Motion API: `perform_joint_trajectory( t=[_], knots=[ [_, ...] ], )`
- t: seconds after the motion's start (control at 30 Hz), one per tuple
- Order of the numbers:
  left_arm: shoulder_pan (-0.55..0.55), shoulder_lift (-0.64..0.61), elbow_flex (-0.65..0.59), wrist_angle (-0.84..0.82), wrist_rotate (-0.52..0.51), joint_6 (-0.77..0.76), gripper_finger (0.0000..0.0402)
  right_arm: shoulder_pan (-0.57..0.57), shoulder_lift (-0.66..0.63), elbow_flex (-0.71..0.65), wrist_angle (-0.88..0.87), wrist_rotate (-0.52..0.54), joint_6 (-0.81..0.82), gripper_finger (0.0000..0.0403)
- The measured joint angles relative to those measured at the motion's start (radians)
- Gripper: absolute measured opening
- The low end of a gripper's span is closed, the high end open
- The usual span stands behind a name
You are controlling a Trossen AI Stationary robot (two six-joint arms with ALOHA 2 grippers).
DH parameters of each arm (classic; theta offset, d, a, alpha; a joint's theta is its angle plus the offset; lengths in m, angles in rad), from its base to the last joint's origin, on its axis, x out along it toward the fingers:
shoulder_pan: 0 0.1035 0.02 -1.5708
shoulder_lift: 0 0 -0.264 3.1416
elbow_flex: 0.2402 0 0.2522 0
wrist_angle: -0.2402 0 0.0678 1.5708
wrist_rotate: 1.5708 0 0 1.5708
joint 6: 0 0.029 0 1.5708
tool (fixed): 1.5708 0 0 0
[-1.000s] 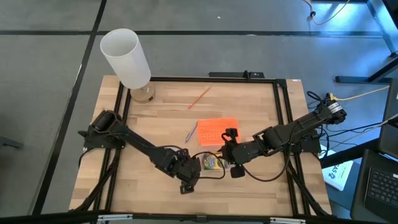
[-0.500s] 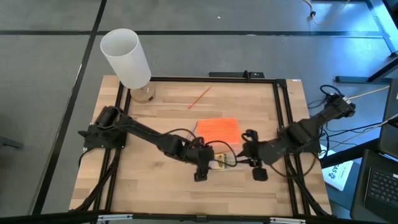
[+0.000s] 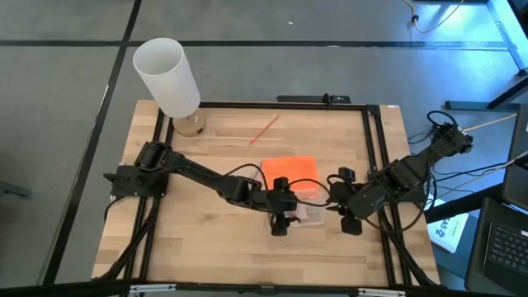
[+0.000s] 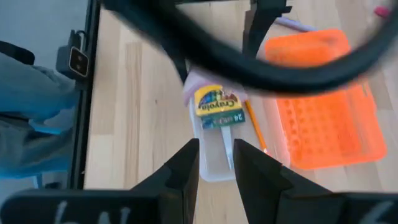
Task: Pack school essentials
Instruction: Put the pink sticky notes into the orange supply box
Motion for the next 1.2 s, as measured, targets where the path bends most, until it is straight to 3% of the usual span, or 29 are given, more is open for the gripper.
perform_joint_trajectory(
  t=[0.17,0.33,0.47,0.6,0.87,1.2],
  knots=[
    [0.016,0.033,0.002,0.097,0.001,0.023,0.0277,0.006,-0.036,0.000,-0.063,0.026,0.028,0.0101],
    [0.032,0.043,0.001,0.112,0.000,0.035,0.0277,0.065,-0.136,-0.012,-0.079,0.201,0.021,0.0101],
    [0.046,0.043,0.002,0.132,0.000,0.040,0.0277,0.116,-0.236,-0.060,-0.074,0.282,0.054,0.0101],
    [0.057,0.045,0.003,0.172,0.000,0.060,0.0277,0.149,-0.326,-0.187,0.024,0.298,0.071,0.0101],
    [0.054,0.074,0.000,0.180,0.000,0.056,0.0277,0.169,-0.486,-0.450,0.371,0.297,-0.055,0.0101],
    [0.024,0.157,0.003,0.269,0.001,0.052,0.0277,0.168,-0.502,-0.499,0.411,0.296,-0.056,0.0101]
  ],
)
